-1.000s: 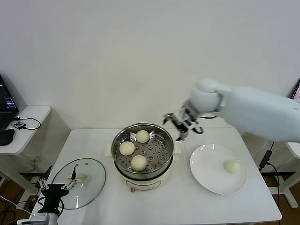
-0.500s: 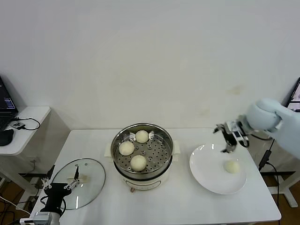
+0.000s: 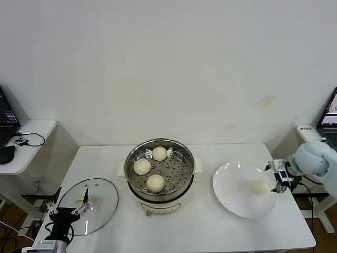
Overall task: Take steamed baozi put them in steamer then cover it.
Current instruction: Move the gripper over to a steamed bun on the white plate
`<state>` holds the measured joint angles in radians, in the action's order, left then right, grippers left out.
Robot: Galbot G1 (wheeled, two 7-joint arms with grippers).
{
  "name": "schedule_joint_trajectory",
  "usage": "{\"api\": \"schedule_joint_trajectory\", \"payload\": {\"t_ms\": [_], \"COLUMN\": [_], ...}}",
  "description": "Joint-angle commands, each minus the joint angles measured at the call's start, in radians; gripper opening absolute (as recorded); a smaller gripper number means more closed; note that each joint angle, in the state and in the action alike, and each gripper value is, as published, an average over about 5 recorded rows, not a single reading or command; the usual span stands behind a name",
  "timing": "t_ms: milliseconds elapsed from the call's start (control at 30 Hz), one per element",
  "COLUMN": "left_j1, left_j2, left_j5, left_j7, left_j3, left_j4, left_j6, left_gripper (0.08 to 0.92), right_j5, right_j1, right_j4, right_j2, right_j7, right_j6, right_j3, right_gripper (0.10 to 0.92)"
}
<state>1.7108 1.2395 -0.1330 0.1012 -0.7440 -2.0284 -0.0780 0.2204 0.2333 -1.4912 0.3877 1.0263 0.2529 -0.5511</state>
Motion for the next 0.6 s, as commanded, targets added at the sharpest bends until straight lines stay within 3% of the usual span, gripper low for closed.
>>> {"api": "schedule_joint_trajectory", "payload": {"t_ms": [33, 600], "left_j1": [0.002, 0.000], "left_j2": [0.001, -0.002], "left_j5": [-0.002, -0.008], "left_j7": [0.000, 0.000], "left_j3": [-0.007, -0.023], "left_j4": [0.001, 0.008], "left_j6": [0.000, 0.000], "left_gripper": [0.823, 0.823], "right_j5": [0.079, 0.092], "right_j1": [0.171, 0.152], "right_j4": [0.131, 0.211], "right_j2": [0.067, 0.172], "right_j7": [-0.029, -0.070], "right_j6": [-0.019, -0.031], "right_j3": [0.122, 0.119], "right_gripper": [0.823, 0.799]}}
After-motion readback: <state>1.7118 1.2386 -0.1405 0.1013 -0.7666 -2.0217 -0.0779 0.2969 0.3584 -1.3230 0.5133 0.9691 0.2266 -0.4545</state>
